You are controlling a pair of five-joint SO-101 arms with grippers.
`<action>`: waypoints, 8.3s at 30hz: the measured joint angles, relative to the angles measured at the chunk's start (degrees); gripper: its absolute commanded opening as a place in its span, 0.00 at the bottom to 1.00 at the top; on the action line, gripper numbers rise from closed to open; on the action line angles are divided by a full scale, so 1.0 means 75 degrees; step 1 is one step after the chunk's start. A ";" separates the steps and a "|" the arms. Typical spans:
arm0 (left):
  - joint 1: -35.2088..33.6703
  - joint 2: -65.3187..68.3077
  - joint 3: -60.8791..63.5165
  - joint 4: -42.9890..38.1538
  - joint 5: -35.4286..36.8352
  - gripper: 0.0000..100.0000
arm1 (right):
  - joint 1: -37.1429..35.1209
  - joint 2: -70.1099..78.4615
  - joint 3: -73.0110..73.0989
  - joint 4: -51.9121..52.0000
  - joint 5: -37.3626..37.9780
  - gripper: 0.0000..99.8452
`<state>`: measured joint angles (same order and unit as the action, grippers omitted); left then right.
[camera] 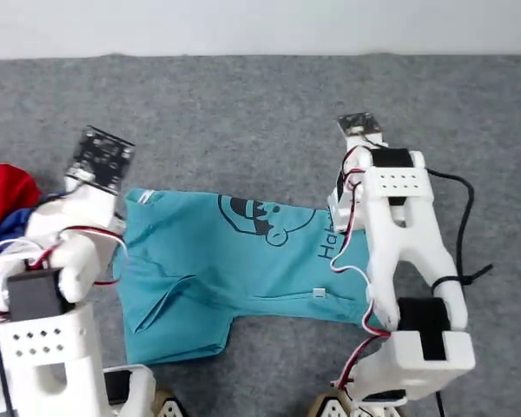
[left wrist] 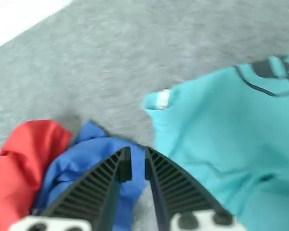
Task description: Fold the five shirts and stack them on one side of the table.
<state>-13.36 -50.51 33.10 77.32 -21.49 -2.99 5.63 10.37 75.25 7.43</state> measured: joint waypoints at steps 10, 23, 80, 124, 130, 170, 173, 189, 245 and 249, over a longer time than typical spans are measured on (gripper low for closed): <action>-0.0340 0.0000 0.0000 -0.0246 0.0000 0.05 | 0.0727 0.1196 -0.0856 -0.0012 -0.0387 0.12; -0.0340 0.0000 0.0000 -0.0246 0.0000 0.05 | 0.1125 0.1817 -0.1383 0.0445 -0.0410 0.12; -0.0340 0.0000 0.0000 -0.0059 0.0000 0.05 | 0.1348 0.3095 -0.2520 0.0246 -0.0305 0.01; -0.0340 0.0000 0.0000 0.0586 0.0000 0.01 | 0.0363 0.2227 -0.0492 0.2743 0.2520 0.01; -0.0340 0.0000 0.0000 0.0586 0.0000 0.01 | 0.1700 0.2227 0.0504 0.2274 0.3763 0.01; -0.5075 -0.0012 -0.1313 0.2204 -0.1313 0.14 | -0.6119 -0.0809 -0.0434 0.1676 0.1137 0.01; -0.5322 -0.0012 -0.1313 0.2204 -0.1371 0.14 | -0.6728 -0.0176 -0.0434 0.0797 0.0879 0.01; -0.5497 -0.0012 -0.1313 0.2204 -0.1407 0.14 | -0.8522 0.1829 -0.0434 -0.0903 0.0821 0.01; -0.5497 -0.0012 -0.1313 0.2204 -0.1407 0.14 | -0.6623 0.3786 -0.5415 0.2192 0.0809 0.01; -0.5497 -0.0012 -0.1313 0.2204 -0.1407 0.14 | -0.6212 0.3833 -0.5579 0.2063 0.0809 0.01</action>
<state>-54.59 -50.59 23.25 93.85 -32.04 -49.58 34.37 -31.47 90.73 13.49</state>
